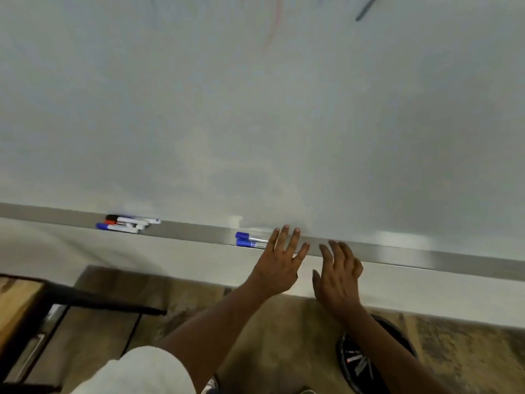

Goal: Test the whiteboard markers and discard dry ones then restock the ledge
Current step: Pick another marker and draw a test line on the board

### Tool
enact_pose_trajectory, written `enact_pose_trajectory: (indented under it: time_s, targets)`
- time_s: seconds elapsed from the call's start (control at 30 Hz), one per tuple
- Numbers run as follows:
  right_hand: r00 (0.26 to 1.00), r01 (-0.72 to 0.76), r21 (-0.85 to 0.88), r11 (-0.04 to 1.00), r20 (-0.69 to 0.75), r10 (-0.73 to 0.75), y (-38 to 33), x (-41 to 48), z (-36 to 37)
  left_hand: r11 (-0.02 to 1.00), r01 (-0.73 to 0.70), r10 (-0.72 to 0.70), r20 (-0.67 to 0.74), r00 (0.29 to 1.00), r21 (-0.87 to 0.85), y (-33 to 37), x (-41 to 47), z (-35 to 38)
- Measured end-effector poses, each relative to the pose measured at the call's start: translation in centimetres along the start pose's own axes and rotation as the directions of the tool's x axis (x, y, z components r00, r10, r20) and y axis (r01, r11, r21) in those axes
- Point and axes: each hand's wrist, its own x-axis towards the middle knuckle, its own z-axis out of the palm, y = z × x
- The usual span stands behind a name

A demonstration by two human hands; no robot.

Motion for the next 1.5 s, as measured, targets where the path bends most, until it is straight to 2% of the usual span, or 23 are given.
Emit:
enact_pose_trajectory:
  time_s: [0.17,0.27,0.5,0.73,0.87,0.93,1.0,1.13,1.2,1.37,1.5]
  targets:
    - [0.978,0.159,-0.040,0.986,0.146,-0.152,-6.6,2.6,1.4,0.991,0.133,-0.133,0.047,0.990,0.004,-7.7,-5.1,0.6]
    - [0.953,0.238,-0.058,0.969,0.207,-0.222,-9.5,4.2,3.4,0.987,0.159,-0.159,0.062,0.985,0.000,-11.6,-7.5,1.6]
    - [0.879,0.258,-0.162,0.953,0.448,-0.162,-13.7,7.6,6.8,0.991,0.135,-0.136,0.066,0.989,0.012,-18.7,-11.9,3.7]
    - [0.886,0.231,-0.249,0.940,0.454,-0.098,-14.8,9.1,8.7,0.991,0.128,-0.125,0.094,0.988,-0.035,-23.4,-14.1,4.7]
    - [0.912,0.179,-0.266,0.947,0.407,-0.058,-15.5,9.6,9.1,0.994,0.104,-0.102,0.079,0.992,-0.021,-25.3,-14.4,4.9]
    - [0.914,0.128,-0.273,0.953,0.406,-0.006,-16.4,9.9,8.5,0.997,0.073,-0.073,0.052,0.996,-0.010,-25.9,-14.3,5.0]
    - [0.894,0.138,-0.286,0.948,0.448,0.005,-17.2,9.9,7.7,0.999,0.040,-0.040,0.026,0.999,-0.003,-26.2,-14.0,4.7]
    - [0.918,0.181,-0.363,0.914,0.397,-0.024,-18.1,9.7,6.9,0.999,-0.035,0.036,-0.025,0.999,0.027,-26.6,-12.9,3.0]
    - [0.940,0.181,-0.331,0.926,0.336,-0.064,-19.1,9.7,6.1,0.995,-0.087,0.091,-0.071,0.993,0.050,-26.5,-12.0,1.8]
    - [0.967,0.250,-0.216,0.944,0.017,-0.253,-23.6,11.8,1.5,0.988,-0.128,0.147,-0.254,0.956,0.092,-25.7,-7.6,-3.8]
    - [0.905,0.261,-0.176,0.949,-0.298,-0.304,-26.7,15.0,-3.2,0.993,-0.091,0.118,-0.441,0.890,0.081,-25.3,-4.1,-8.9]
